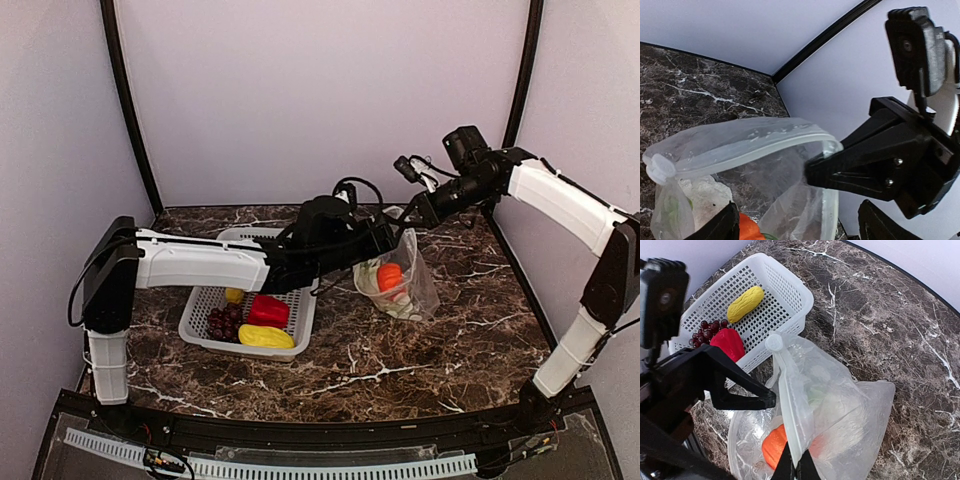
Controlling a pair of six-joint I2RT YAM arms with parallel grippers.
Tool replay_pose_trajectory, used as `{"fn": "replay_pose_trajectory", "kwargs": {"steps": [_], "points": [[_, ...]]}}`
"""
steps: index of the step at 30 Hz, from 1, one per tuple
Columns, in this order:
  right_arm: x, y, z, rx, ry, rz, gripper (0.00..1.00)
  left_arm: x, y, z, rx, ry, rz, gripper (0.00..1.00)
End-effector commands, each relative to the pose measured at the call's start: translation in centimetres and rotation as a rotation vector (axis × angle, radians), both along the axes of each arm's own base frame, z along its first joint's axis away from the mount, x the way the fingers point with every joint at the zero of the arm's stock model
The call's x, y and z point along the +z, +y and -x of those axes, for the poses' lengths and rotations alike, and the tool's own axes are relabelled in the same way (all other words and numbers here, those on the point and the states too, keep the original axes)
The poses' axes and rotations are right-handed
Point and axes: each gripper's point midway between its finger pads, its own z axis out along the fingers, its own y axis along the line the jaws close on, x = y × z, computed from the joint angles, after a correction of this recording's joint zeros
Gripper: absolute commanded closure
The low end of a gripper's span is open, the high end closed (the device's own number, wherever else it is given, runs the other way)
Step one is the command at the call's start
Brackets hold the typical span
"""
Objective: Place the food in the zip-top bag and seal the zipper
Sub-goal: Place the fake vegetable in the zipper food storage bag, then adjust the zipper food storage bag at the center of the board.
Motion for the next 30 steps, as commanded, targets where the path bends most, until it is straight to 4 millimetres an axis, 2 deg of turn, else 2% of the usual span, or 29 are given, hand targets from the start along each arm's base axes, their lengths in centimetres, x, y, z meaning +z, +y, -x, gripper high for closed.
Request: {"fn": "replay_pose_trajectory", "kwargs": {"steps": [1, 2, 3, 5, 6, 8, 9, 11, 13, 15, 18, 24, 28, 30], "points": [[2.5, -1.8, -1.3, -0.064, -0.088, -0.009, 1.00, 6.3, -0.4, 2.0, -0.122, -0.125, 0.026, 0.19], [3.2, -2.5, -1.9, -0.090, -0.106, -0.014, 1.00, 6.8, -0.6, 2.5, -0.152, -0.151, 0.013, 0.19], [3.9, -3.2, -2.7, -0.123, -0.126, -0.012, 1.00, 8.1, -0.2, 2.8, -0.160, -0.174, 0.018, 0.19], [5.8, -4.8, -4.3, -0.182, -0.187, 0.006, 1.00, 9.1, 1.0, 3.3, -0.160, -0.198, -0.028, 0.20], [6.9, -5.9, -5.4, -0.222, -0.223, 0.021, 1.00, 9.5, 2.1, 3.4, -0.141, -0.218, -0.081, 0.20], [8.2, -8.5, -7.7, -0.327, -0.266, 0.027, 1.00, 9.1, 4.1, 3.4, -0.107, -0.241, -0.184, 0.20], [7.4, -9.1, -8.2, -0.356, -0.237, 0.018, 1.00, 8.3, 5.1, 3.2, -0.078, -0.234, -0.244, 0.20], [3.5, -7.8, -7.4, -0.287, -0.122, 0.022, 1.00, 7.8, 7.2, 3.3, -0.041, -0.249, -0.317, 0.20], [-0.2, -5.4, -5.3, -0.177, 0.013, 0.002, 1.00, 6.8, 9.1, 3.8, -0.023, -0.255, -0.376, 0.20], [-2.5, -4.3, -3.8, -0.128, 0.084, -0.023, 1.00, 5.4, 11.1, 4.2, -0.008, -0.242, -0.445, 0.20], [-2.0, -3.7, -3.3, -0.096, 0.063, -0.047, 1.00, 4.5, 13.7, 4.9, 0.009, -0.235, -0.529, 0.20], [1.8, -3.2, -2.6, -0.053, -0.016, -0.104, 1.00, 1.2, 18.9, 6.0, 0.033, -0.168, -0.749, 0.19], [1.2, -3.8, -2.9, -0.077, -0.060, -0.070, 1.00, -1.1, 22.8, 6.4, 0.090, -0.086, -0.847, 0.14], [0.8, -3.6, -2.4, -0.052, -0.050, -0.092, 1.00, -2.0, 25.4, 6.4, 0.142, -0.026, -0.869, 0.14]]}}
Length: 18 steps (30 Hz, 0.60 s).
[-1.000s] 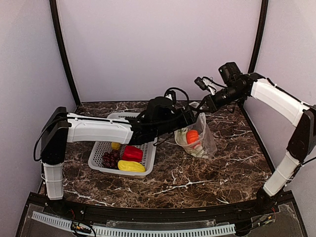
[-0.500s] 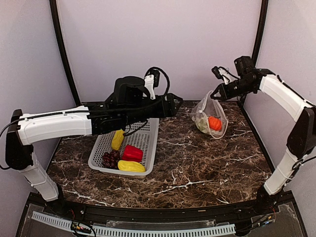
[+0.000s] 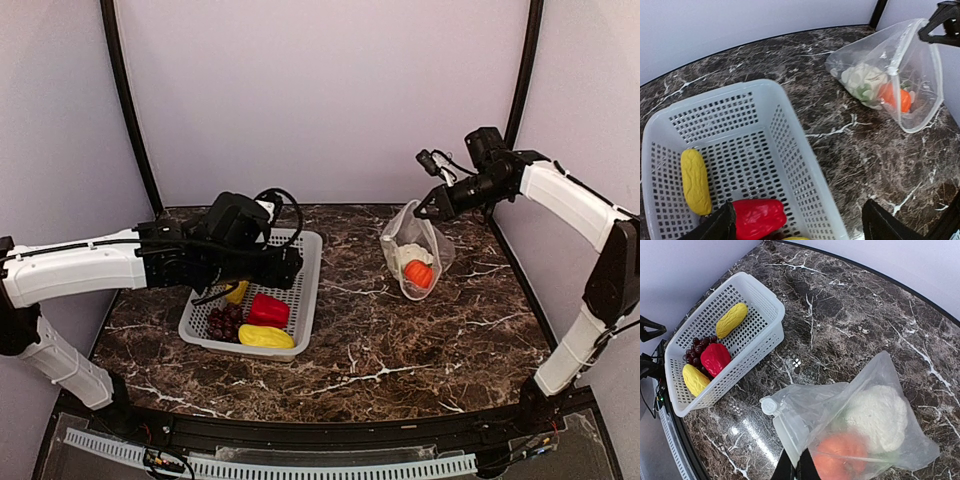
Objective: Place the food in the zip-top bag and seal the zipper
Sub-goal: Adjust the zipper food storage bag at the center of the board, then pick up the fake fruit from the bin.
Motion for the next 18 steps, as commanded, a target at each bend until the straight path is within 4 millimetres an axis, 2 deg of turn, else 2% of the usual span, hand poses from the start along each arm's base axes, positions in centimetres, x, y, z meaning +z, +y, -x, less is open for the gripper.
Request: {"fn": "replay_pose_trajectory", "kwargs": {"steps": [1, 2, 5, 8, 14, 18], "points": [[1.0, 0.5, 0.7, 0.051, -0.060, -0.052, 1.00, -2.8, 6.9, 0.6, 0.144, 0.077, -0.135, 0.14], [1.4, 0.6, 1.2, 0.067, -0.067, -0.078, 1.00, -3.0, 7.8, 0.5, 0.162, 0.097, -0.118, 0.14], [2.2, 1.1, 2.2, 0.107, -0.085, -0.130, 1.00, -5.1, 9.2, 1.1, 0.159, 0.174, -0.116, 0.16], [1.7, 1.2, 2.4, 0.115, -0.081, -0.136, 1.00, -6.4, 10.3, 1.8, 0.149, 0.240, -0.156, 0.16], [-0.1, 1.4, 3.0, 0.143, -0.056, -0.152, 1.00, -8.6, 10.9, 3.0, 0.114, 0.350, -0.244, 0.09], [-0.7, 1.5, 3.6, 0.163, -0.052, -0.164, 1.00, -10.2, 10.8, 3.9, 0.096, 0.414, -0.247, 0.09]]}}
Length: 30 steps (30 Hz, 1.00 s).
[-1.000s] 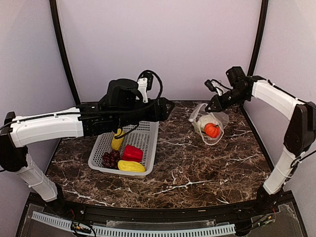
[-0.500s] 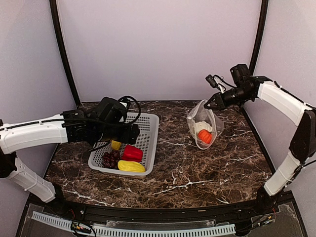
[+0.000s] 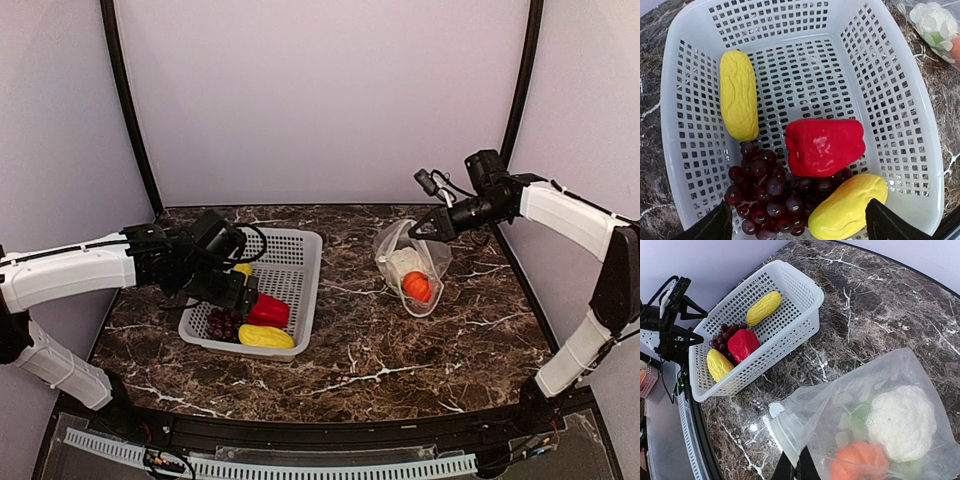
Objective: Place the food in the zip-top bag and seal the zipper
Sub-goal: Pick up the fake fruit from the bin.
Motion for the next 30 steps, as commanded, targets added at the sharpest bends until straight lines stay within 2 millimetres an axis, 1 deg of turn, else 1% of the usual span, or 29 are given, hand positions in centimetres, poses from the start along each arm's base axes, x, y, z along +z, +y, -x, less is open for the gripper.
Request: {"fn": "replay_pose_trajectory", "kwargs": {"steps": [1, 6, 7, 8, 9, 12, 16, 18, 19, 20, 21, 22, 23, 25, 29, 30], "points": [[1.2, 0.3, 0.5, 0.040, -0.068, -0.047, 1.00, -2.4, 0.7, 2.0, -0.022, 0.124, -0.028, 0.10], [0.2, 0.1, 1.1, 0.044, -0.068, -0.047, 1.00, -4.2, 1.0, 3.1, -0.020, 0.198, -0.002, 0.18], [0.0, 0.1, 1.1, 0.046, -0.065, -0.046, 1.00, -4.2, 0.7, 3.3, -0.022, 0.206, 0.029, 0.18], [-0.3, 0.0, 1.1, 0.045, -0.064, -0.045, 1.00, -4.7, 0.5, 3.8, -0.034, 0.236, 0.052, 0.18], [-0.5, -0.1, 1.1, 0.045, -0.059, -0.045, 1.00, -4.8, 0.4, 3.9, -0.034, 0.235, 0.085, 0.18], [-0.6, -0.2, 1.2, 0.052, -0.053, -0.058, 1.00, -4.9, -1.1, 4.8, -0.073, 0.287, 0.201, 0.17], [-0.5, -0.2, 1.5, 0.060, -0.056, -0.067, 1.00, -5.4, -1.4, 5.3, -0.079, 0.321, 0.258, 0.16], [-0.6, -0.3, 1.6, 0.060, -0.060, -0.067, 1.00, -5.8, -1.6, 5.3, -0.080, 0.331, 0.285, 0.17], [-0.6, -0.3, 1.6, 0.060, -0.061, -0.067, 1.00, -6.3, -1.4, 5.4, -0.069, 0.344, 0.289, 0.19], [-0.6, -0.3, 1.6, 0.059, -0.060, -0.067, 1.00, -6.3, -1.8, 5.3, -0.078, 0.350, 0.314, 0.21], [-0.6, -0.3, 1.7, 0.060, -0.061, -0.067, 1.00, -6.7, -1.7, 5.6, -0.073, 0.370, 0.328, 0.22], [-0.6, -0.3, 1.7, 0.061, -0.061, -0.068, 1.00, -6.8, -1.9, 5.2, -0.069, 0.365, 0.346, 0.23], [-0.6, -0.3, 1.8, 0.062, -0.060, -0.069, 1.00, -7.1, -1.8, 5.3, -0.067, 0.372, 0.348, 0.23], [-0.6, -0.4, 1.8, 0.061, -0.061, -0.071, 1.00, -7.3, -2.0, 5.3, -0.068, 0.381, 0.360, 0.25], [-0.7, -0.3, 1.8, 0.062, -0.058, -0.071, 1.00, -7.3, -2.8, 5.0, -0.085, 0.379, 0.391, 0.31], [-0.7, -0.4, 1.8, 0.062, -0.057, -0.071, 1.00, -7.2, -3.2, 4.8, -0.092, 0.374, 0.403, 0.34]]}}
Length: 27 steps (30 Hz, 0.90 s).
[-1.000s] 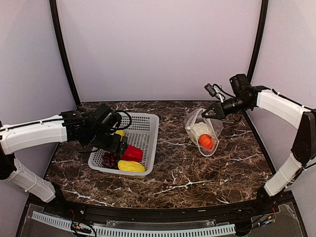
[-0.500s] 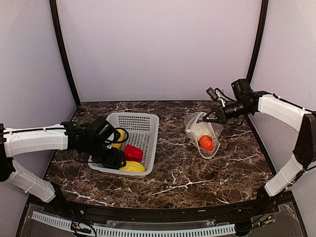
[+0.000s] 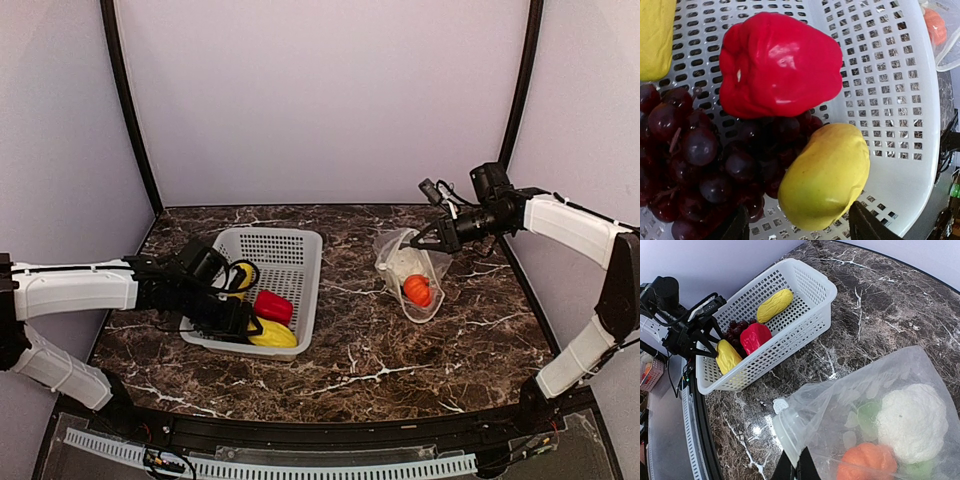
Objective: Place the food in the zip-top bag and seal the zipper
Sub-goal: Pick up the fake fruit from the bin.
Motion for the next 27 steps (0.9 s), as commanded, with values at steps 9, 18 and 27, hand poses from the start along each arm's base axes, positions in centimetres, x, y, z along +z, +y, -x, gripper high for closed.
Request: {"fn": "replay_pose_trajectory", "kwargs": {"steps": [9, 18, 27], "points": [[0.6, -0.1, 0.1, 0.011, -0.043, -0.014, 1.00, 0.0, -2.8, -1.6, -0.035, -0.010, 0.076, 0.46], [0.4, -0.2, 0.0, 0.007, -0.044, -0.008, 1.00, 0.4, -4.1, -2.0, -0.078, 0.026, 0.079, 0.62], [1.5, -0.6, -0.8, -0.041, -0.056, 0.023, 1.00, 5.4, -1.7, -2.5, -0.065, -0.115, 0.010, 0.72]]}}
